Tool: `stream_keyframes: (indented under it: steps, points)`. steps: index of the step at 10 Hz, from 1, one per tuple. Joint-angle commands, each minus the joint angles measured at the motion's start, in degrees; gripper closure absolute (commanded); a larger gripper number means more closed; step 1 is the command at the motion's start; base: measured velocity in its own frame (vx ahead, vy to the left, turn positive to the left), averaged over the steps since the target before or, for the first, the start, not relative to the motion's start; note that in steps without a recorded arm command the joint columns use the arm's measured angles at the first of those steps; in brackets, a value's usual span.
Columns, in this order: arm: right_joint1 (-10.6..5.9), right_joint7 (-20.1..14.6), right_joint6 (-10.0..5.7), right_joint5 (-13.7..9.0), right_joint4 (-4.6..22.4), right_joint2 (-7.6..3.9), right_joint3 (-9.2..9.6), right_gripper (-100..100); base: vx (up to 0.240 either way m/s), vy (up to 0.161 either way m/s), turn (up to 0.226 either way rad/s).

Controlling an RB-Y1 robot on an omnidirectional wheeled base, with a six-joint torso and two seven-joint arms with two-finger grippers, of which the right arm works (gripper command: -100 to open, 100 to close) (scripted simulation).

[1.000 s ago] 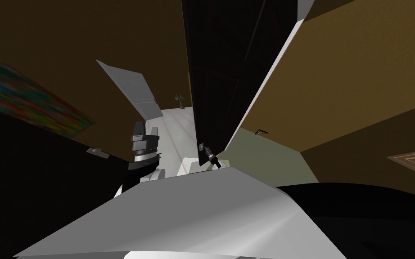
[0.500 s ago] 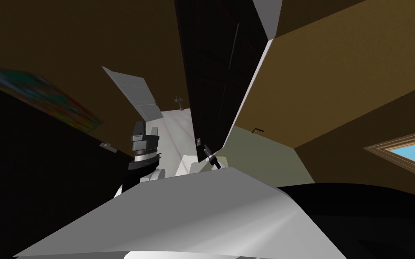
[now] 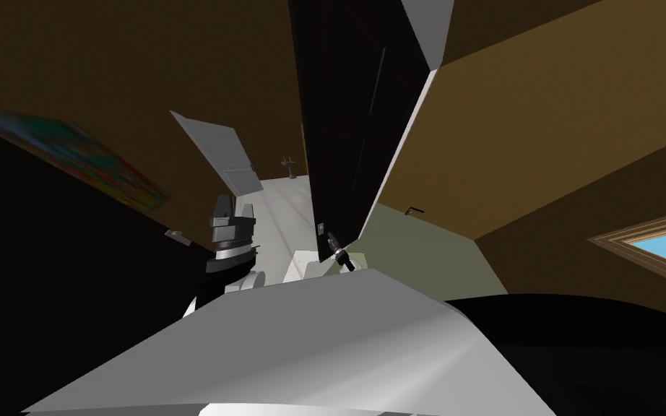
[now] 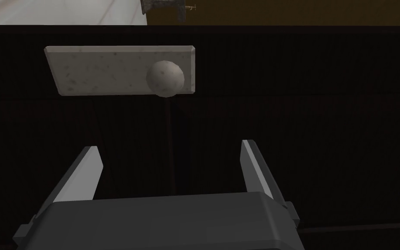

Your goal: Push the door open

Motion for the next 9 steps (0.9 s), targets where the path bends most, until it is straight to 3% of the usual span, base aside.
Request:
stream_keyframes:
  steps: [1,6,7,8,9]
  points:
    - [-0.11,0.18,-0.23,-0.09,0.24,-0.08,-0.22,-100,0.212,0.094,0.030]
    - [-0.21,0.76,-0.71,-0.34,0.70,1.02,-0.84,-100,0.193,0.081,0.022]
    - [-0.06,0.69,-0.62,-0.29,0.54,0.78,-0.75,-100,0.064,0.036,-0.012]
    - [-0.06,0.69,-0.62,-0.29,0.54,0.78,-0.75,100,-0.014,-0.006,0.009]
    - [-0.06,0.69,-0.62,-0.29,0.54,0.78,-0.75,100,-0.023,-0.014,0.012]
